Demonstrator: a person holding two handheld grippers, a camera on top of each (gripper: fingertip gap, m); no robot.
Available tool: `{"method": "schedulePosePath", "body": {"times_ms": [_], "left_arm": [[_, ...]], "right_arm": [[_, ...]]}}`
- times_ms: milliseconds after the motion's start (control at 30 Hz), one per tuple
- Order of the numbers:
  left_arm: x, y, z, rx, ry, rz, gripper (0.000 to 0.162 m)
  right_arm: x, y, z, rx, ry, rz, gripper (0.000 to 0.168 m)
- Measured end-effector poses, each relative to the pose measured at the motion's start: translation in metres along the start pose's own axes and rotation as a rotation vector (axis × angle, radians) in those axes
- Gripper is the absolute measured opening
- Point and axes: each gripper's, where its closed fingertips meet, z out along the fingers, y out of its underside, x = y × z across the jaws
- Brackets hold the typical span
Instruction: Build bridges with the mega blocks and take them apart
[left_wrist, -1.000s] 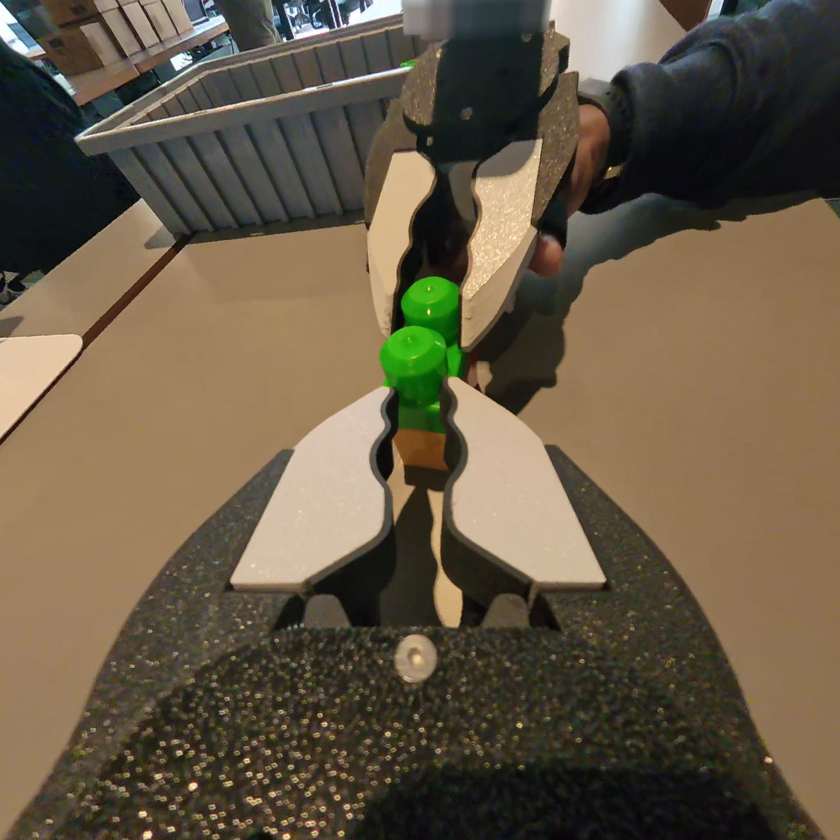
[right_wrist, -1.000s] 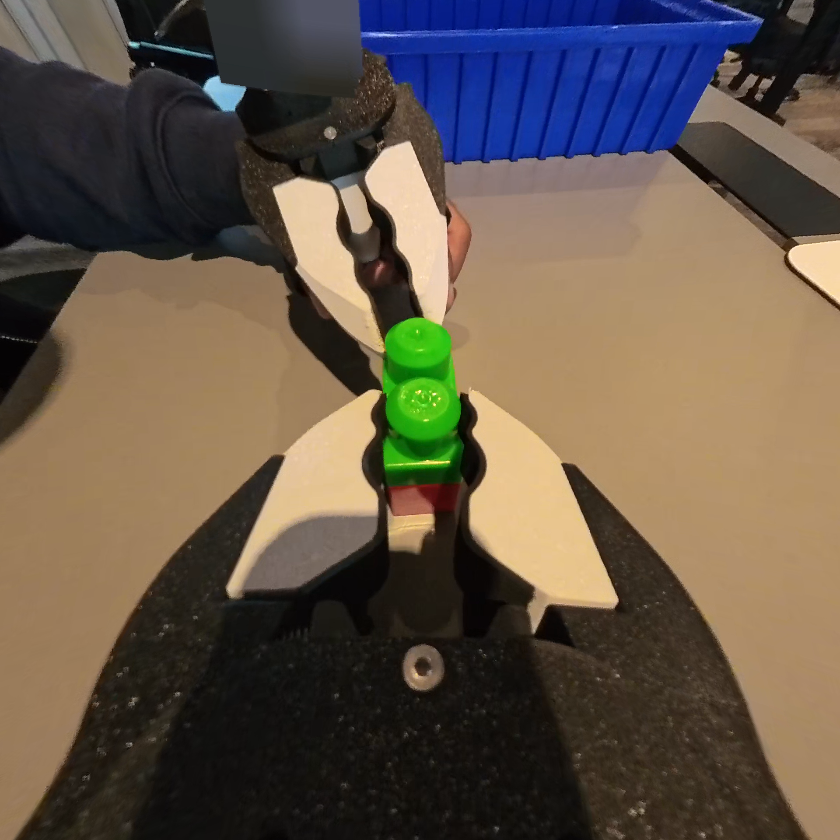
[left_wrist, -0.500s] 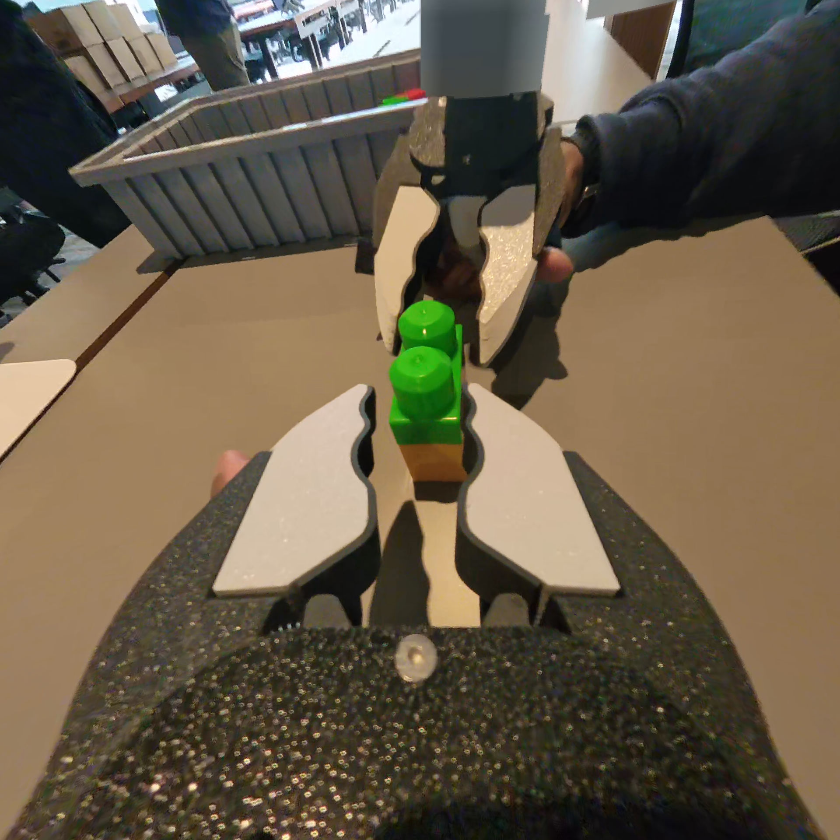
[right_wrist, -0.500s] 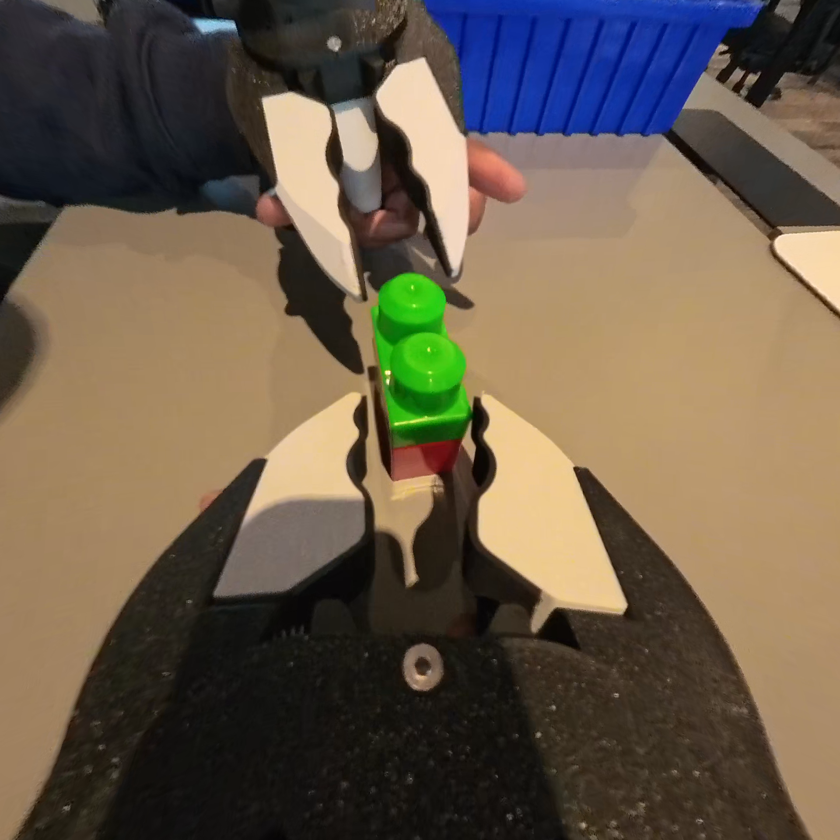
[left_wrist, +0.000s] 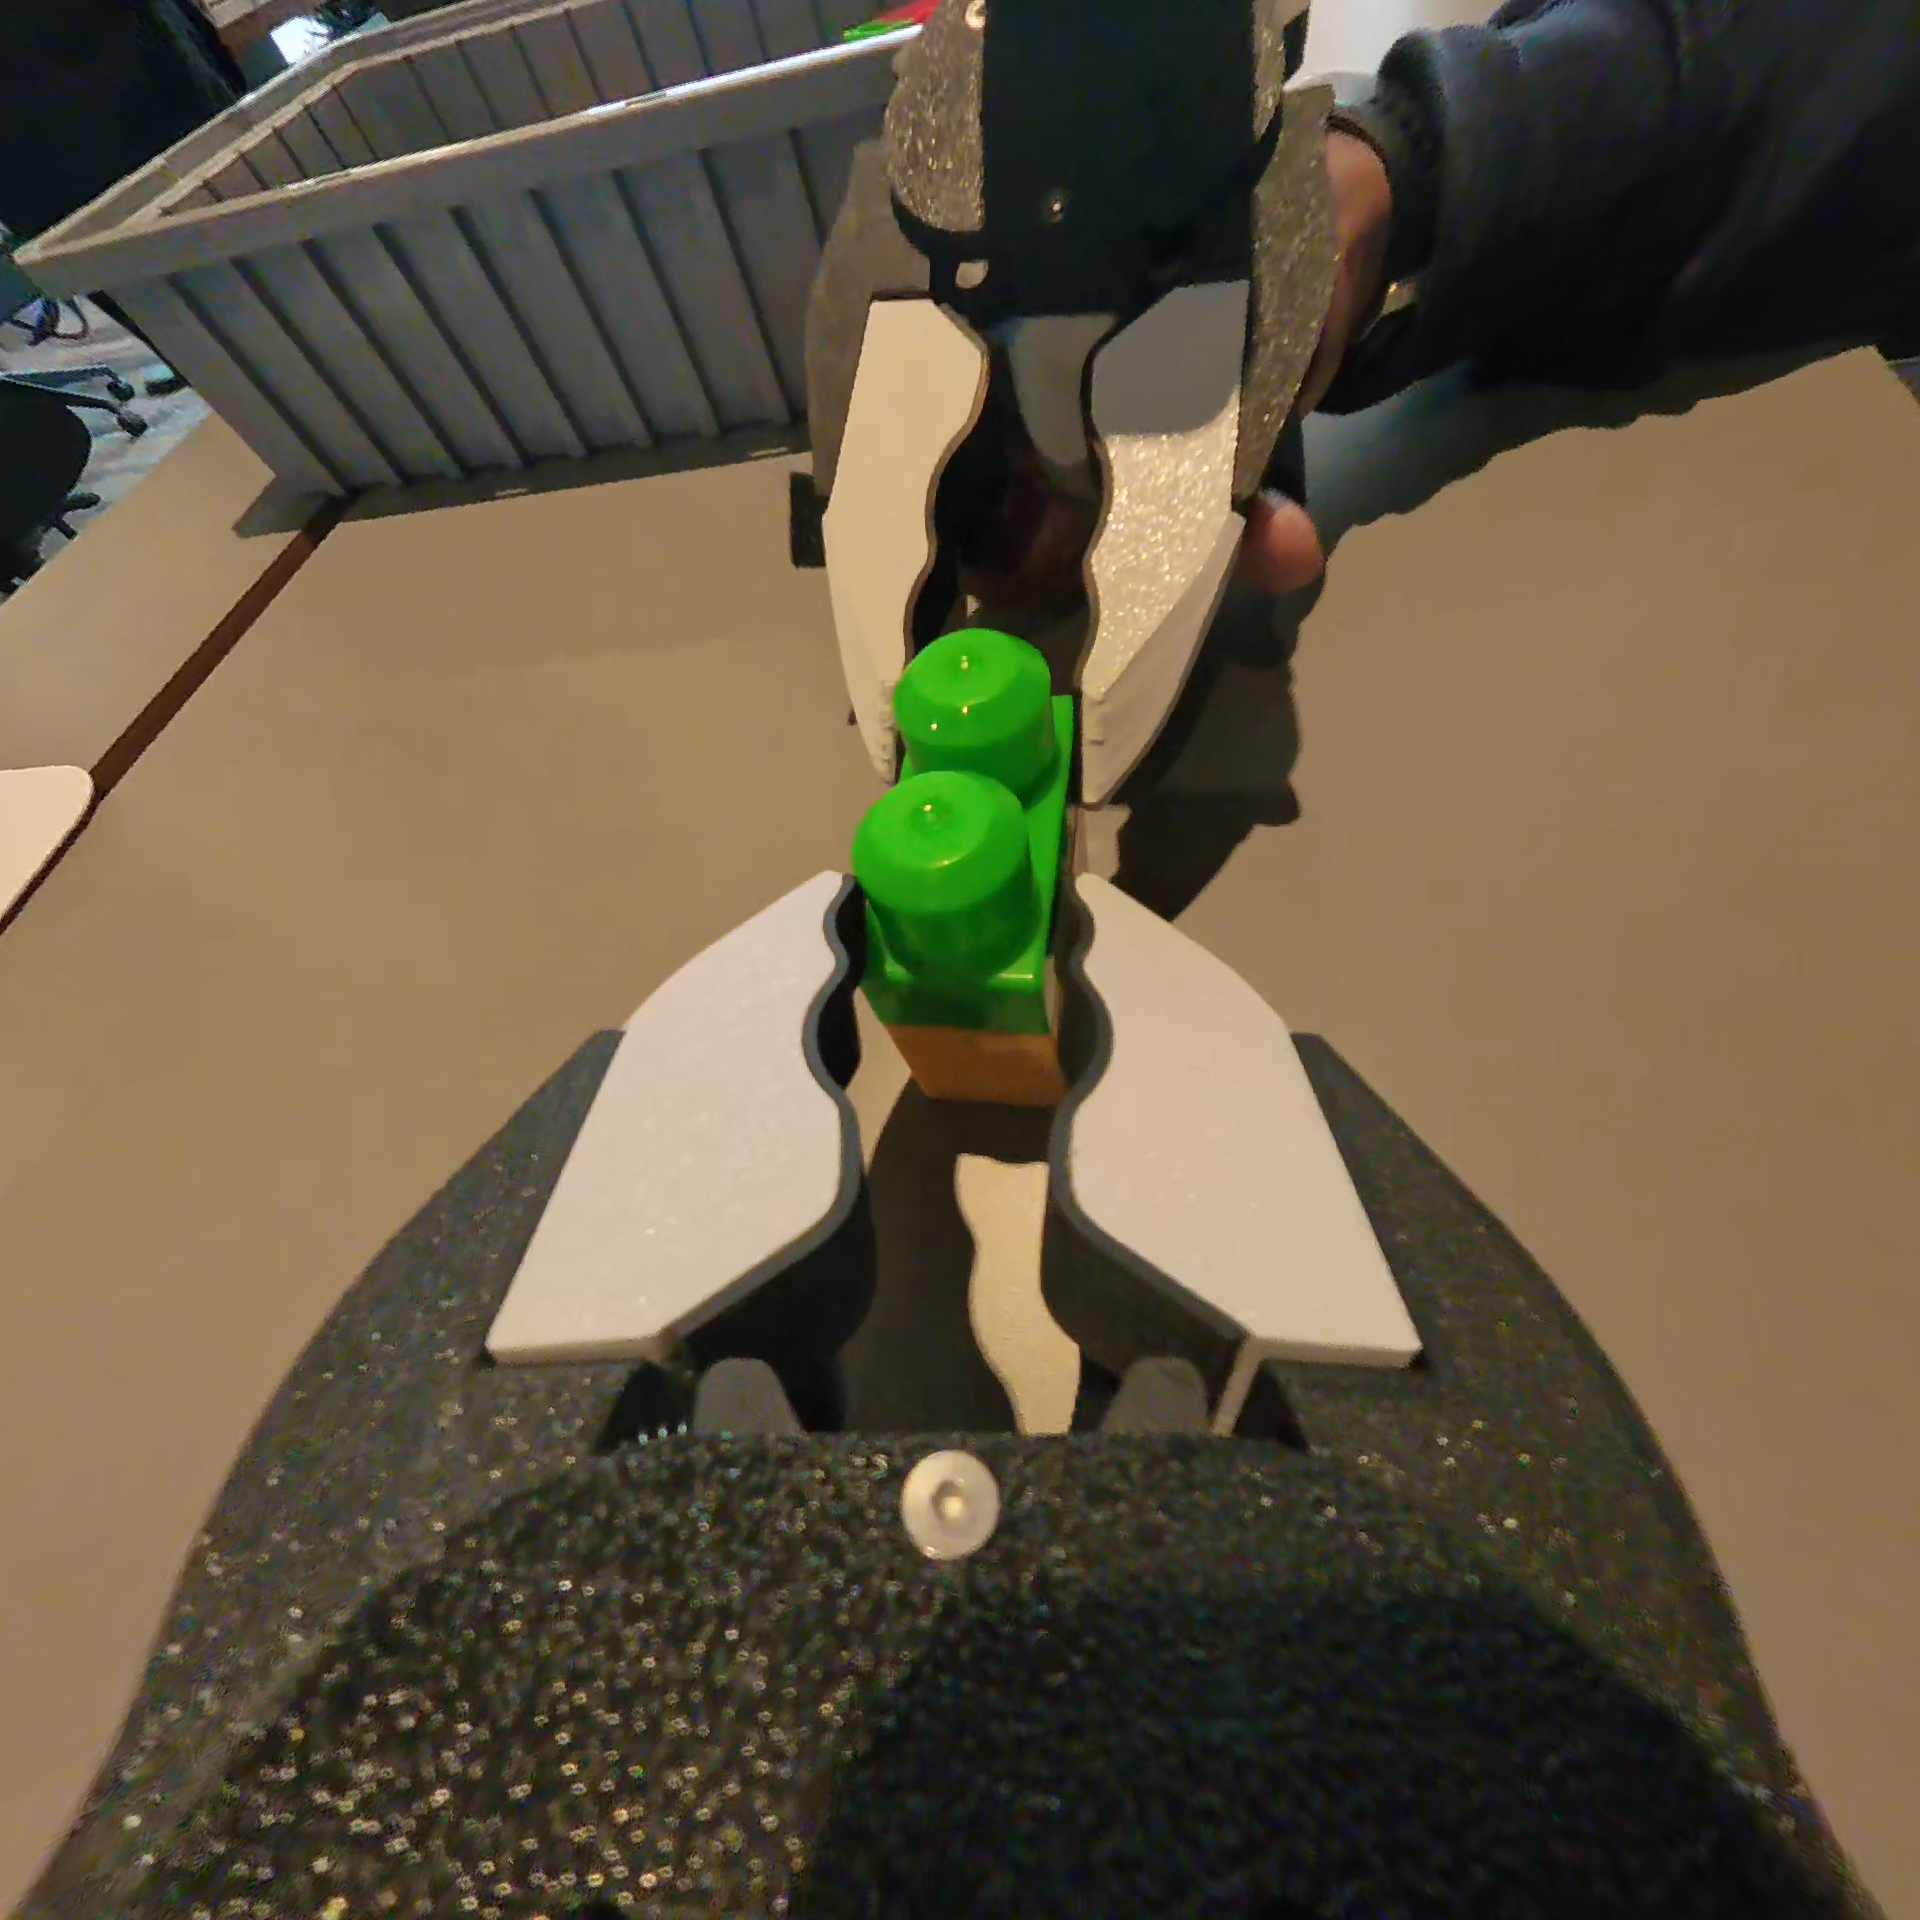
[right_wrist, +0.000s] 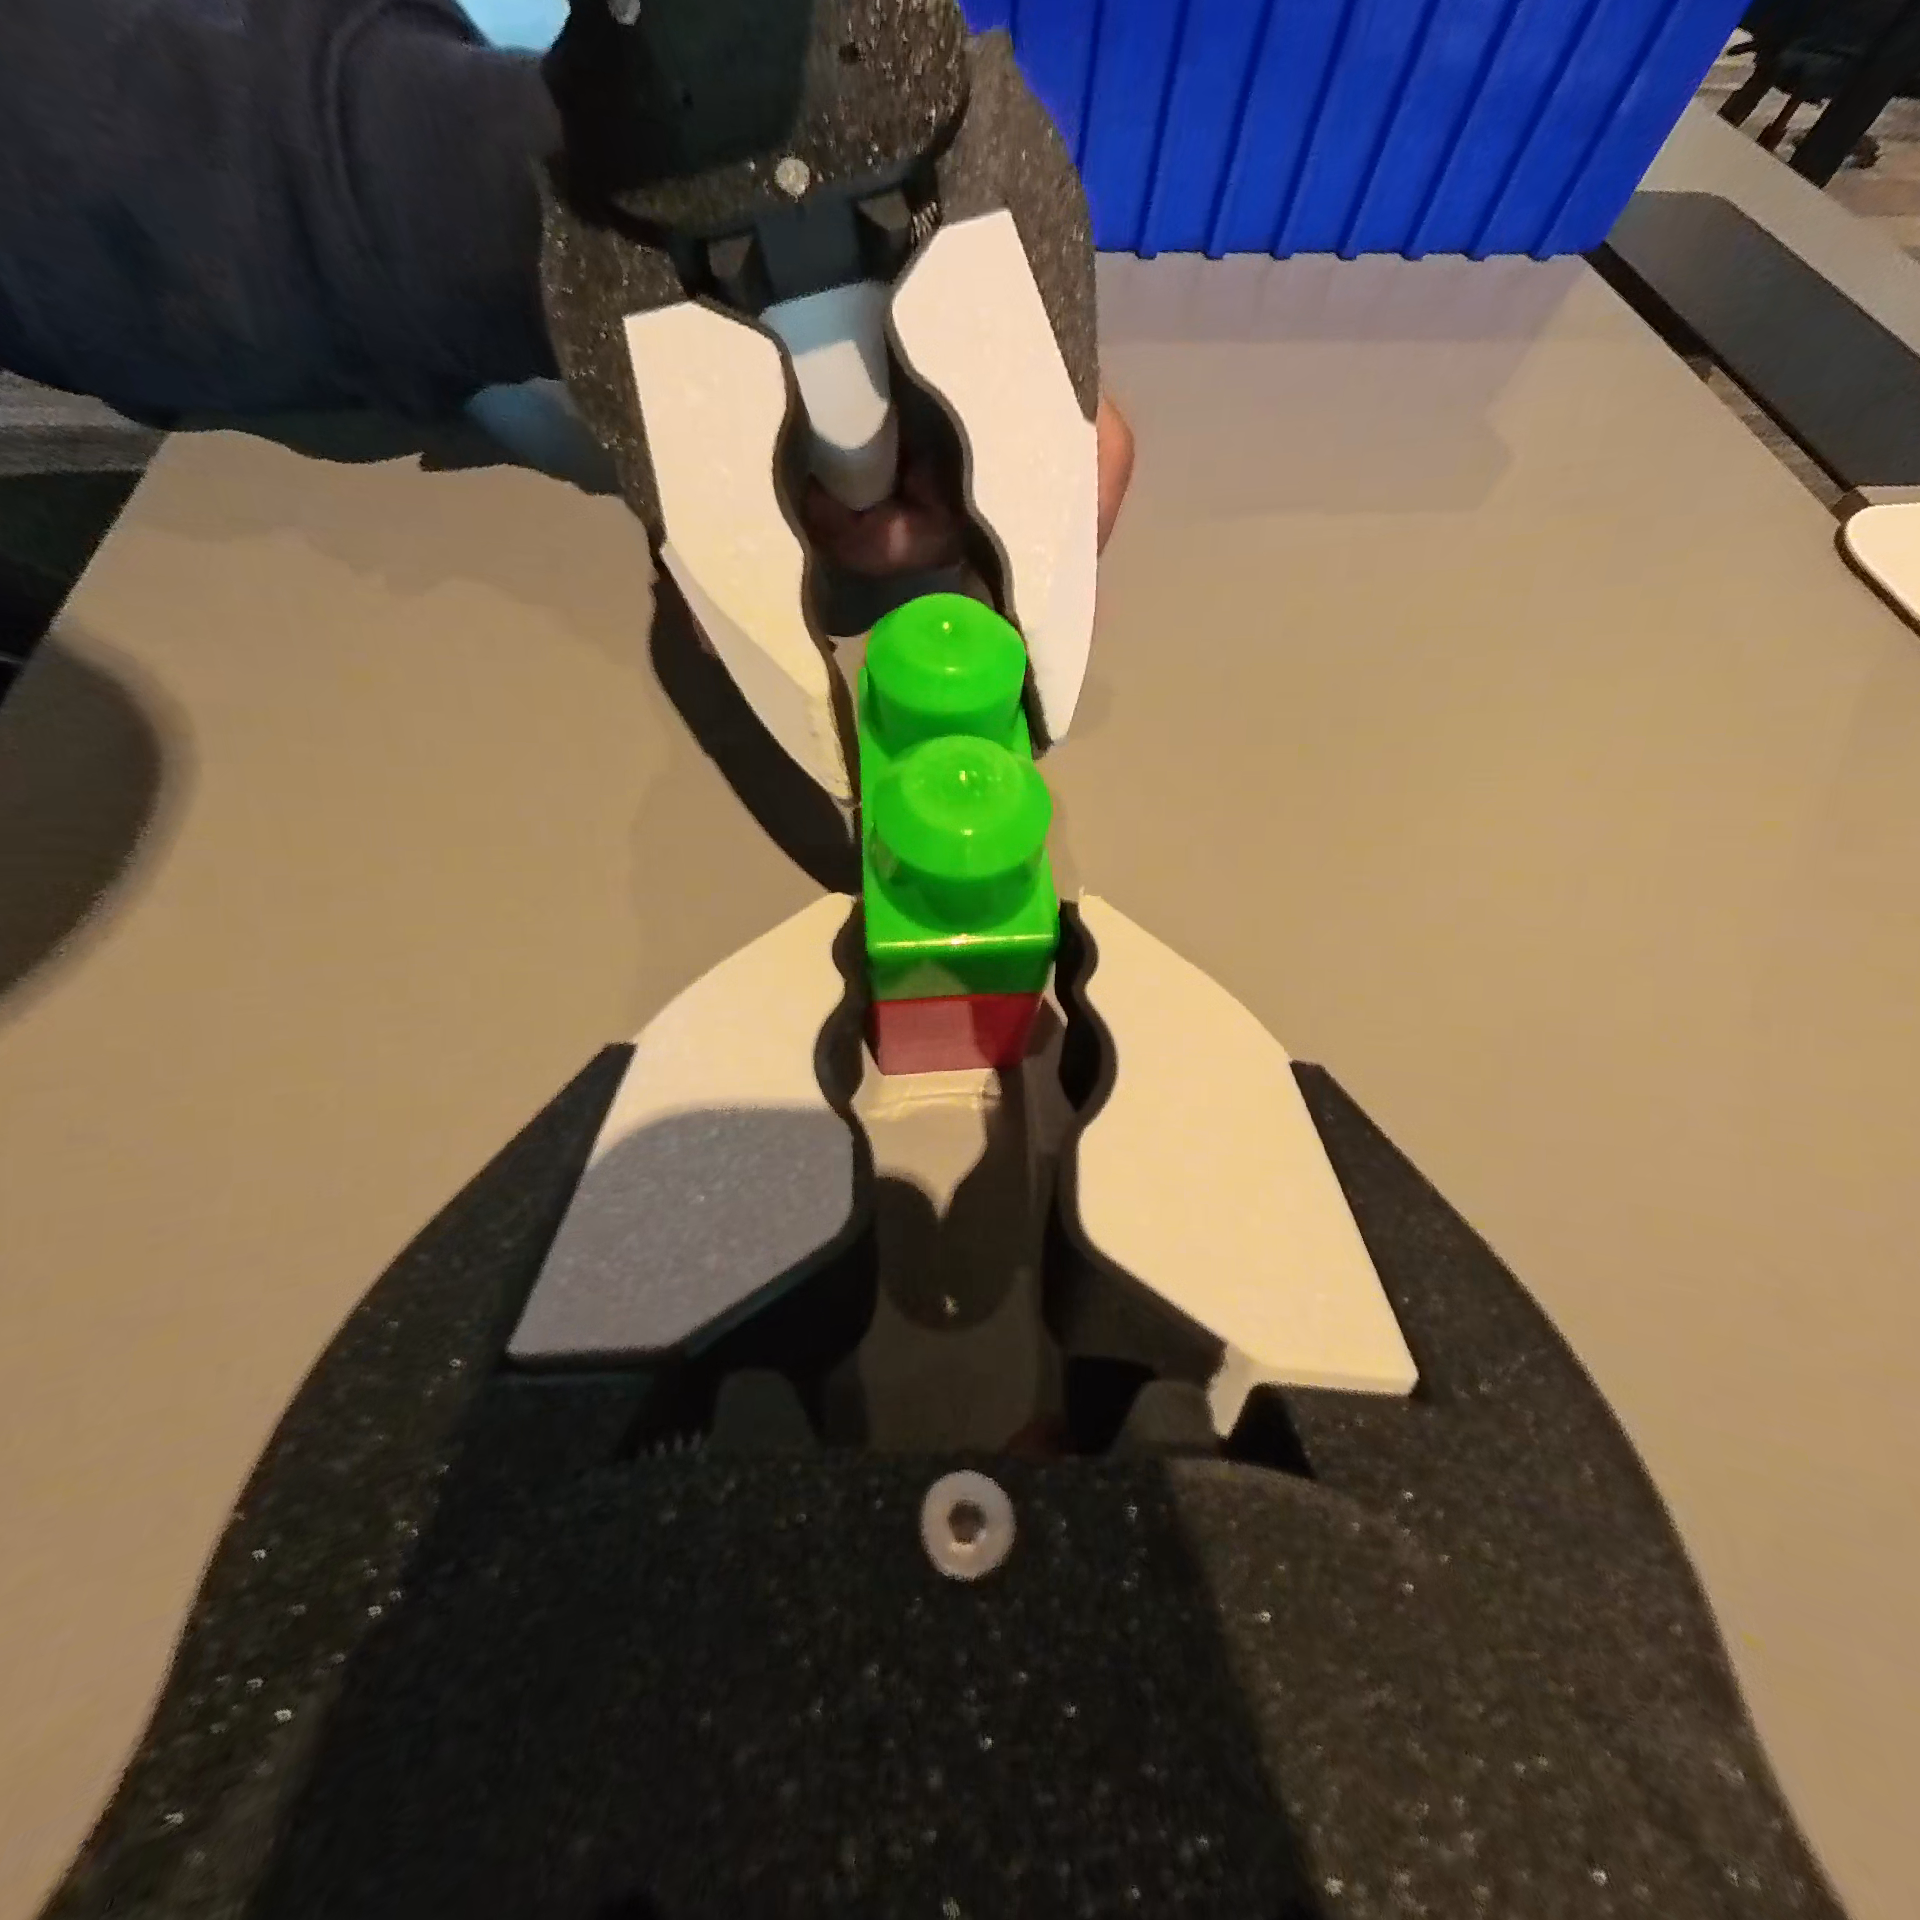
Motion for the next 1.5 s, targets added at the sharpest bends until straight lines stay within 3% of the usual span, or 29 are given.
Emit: {"method": "schedulePosePath", "body": {"times_ms": [300, 567, 700, 967, 1100, 1200, 1333, 1500], "left_arm": [[0.001, -0.001, 0.000, -0.001, -0.058, 0.045, 0.035], [0.011, -0.003, -0.002, 0.014, -0.025, 0.055, 0.034], [0.015, -0.004, -0.001, 0.021, -0.015, 0.085, 0.034], [0.017, -0.005, -0.008, 0.047, -0.021, 0.121, 0.039], [0.015, -0.026, -0.038, 0.267, 0.040, 0.004, 0.040], [-0.015, -0.036, -0.060, 0.430, -0.036, -0.165, 0.034], [-0.043, -0.031, -0.068, 0.447, -0.178, -0.234, 0.031], [-0.040, -0.028, -0.062, 0.397, -0.190, -0.193, 0.030]], "right_arm": [[0.001, 0.001, 0.002, -0.029, 0.064, -0.010, 0.037], [-0.005, 0.022, 0.009, -0.204, 0.076, -0.050, 0.056], [-0.010, 0.029, 0.019, -0.262, 0.095, -0.126, 0.044], [-0.009, 0.029, 0.018, -0.285, 0.121, -0.123, 0.039], [-0.006, 0.029, 0.016, -0.316, 0.156, -0.148, 0.039], [-0.005, 0.030, 0.015, -0.325, 0.166, -0.151, 0.039], [-0.002, 0.029, 0.014, -0.334, 0.190, -0.160, 0.038], [0.006, 0.024, 0.007, -0.328, 0.242, -0.164, 0.038]]}}
